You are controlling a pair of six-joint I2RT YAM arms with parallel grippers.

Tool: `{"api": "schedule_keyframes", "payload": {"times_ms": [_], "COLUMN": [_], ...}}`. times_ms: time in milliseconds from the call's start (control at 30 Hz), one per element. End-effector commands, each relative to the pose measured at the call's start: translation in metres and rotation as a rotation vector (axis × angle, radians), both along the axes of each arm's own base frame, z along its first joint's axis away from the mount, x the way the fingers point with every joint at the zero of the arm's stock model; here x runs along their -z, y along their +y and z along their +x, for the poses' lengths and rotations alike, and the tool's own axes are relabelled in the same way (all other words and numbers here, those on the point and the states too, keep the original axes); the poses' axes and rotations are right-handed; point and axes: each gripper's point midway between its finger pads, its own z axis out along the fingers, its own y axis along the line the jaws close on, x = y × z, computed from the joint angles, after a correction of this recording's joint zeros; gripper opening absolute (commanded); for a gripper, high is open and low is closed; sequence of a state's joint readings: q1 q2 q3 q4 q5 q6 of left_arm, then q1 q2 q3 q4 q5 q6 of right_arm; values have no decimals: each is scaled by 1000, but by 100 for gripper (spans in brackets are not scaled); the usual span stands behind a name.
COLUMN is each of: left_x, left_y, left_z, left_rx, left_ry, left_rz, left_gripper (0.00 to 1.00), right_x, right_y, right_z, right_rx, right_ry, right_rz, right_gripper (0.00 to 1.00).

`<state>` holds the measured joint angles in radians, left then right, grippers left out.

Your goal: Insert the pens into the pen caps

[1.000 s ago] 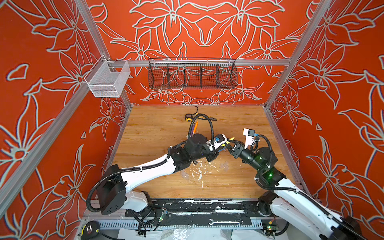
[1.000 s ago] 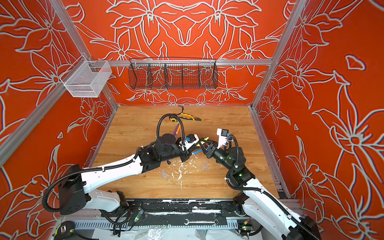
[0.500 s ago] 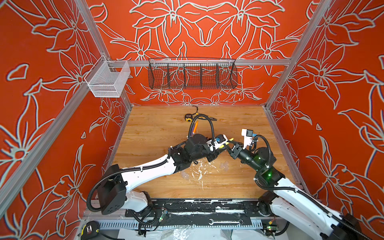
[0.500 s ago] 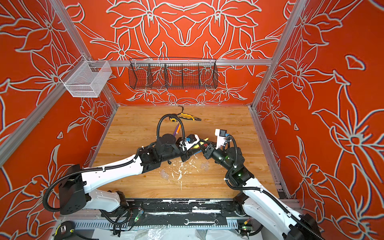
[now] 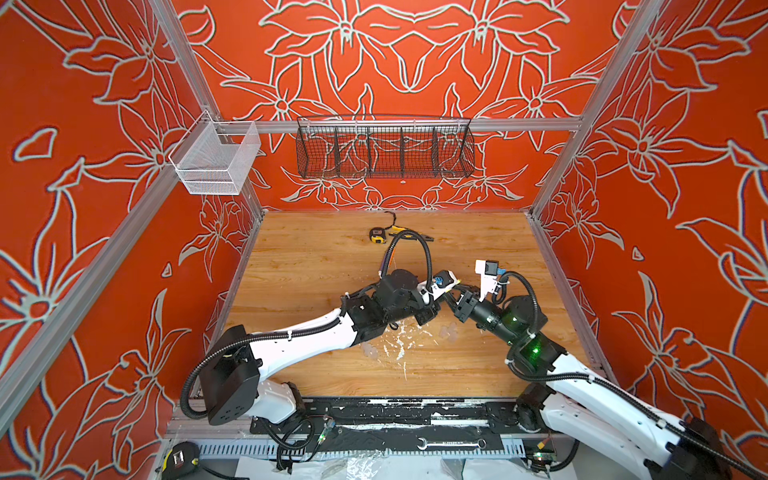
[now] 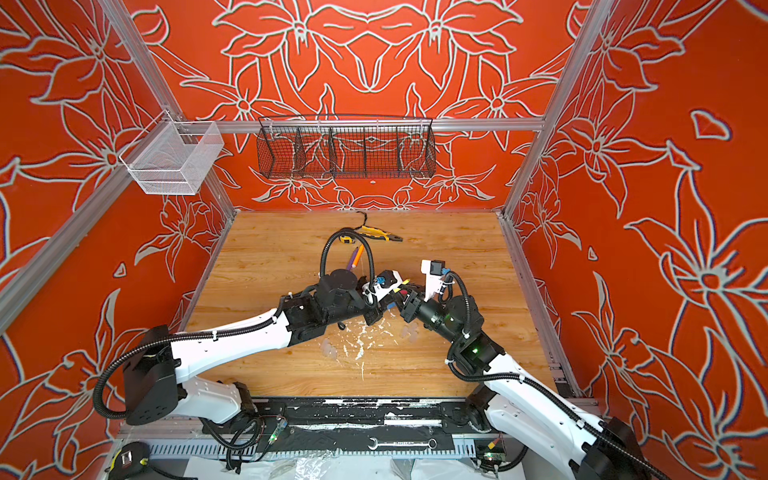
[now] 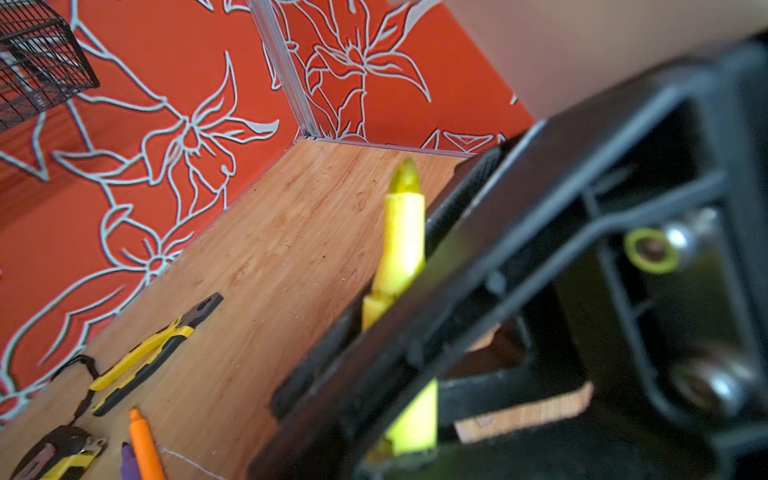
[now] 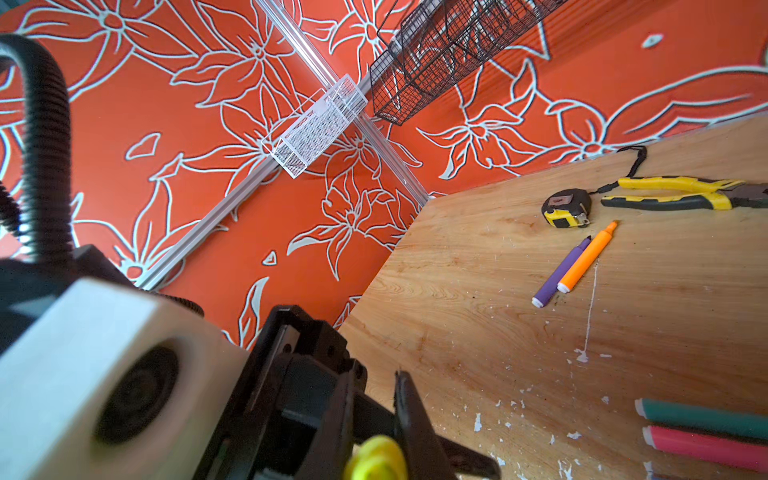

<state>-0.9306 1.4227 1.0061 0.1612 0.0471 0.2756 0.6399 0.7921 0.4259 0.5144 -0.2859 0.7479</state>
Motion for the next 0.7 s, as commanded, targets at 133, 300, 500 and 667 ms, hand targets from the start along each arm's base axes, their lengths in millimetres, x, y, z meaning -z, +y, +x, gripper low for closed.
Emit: {"api": "schedule_keyframes", "payload": {"times_ms": [133, 300, 500, 667], "left_x": [-42, -64, -79, -85], "left_y": [33, 60, 80, 91], "left_z": [35, 26, 28, 11], "left_rx": [-293, -353, -473, -475], "left_ry": [-80, -100, 37, 172], "left_rz": [-181, -333, -379, -435], "left_gripper": [0, 0, 0, 0], "right_x": [-3, 20, 41, 75], "right_y": [-14, -40, -62, -58], "right_z": [6, 11, -3, -11], "right_rx": [97, 233, 290, 241], "right_ry": [11, 116, 215, 361], "right_rz": [-4, -94, -186, -341], "right_gripper": [60, 65, 62, 53]}}
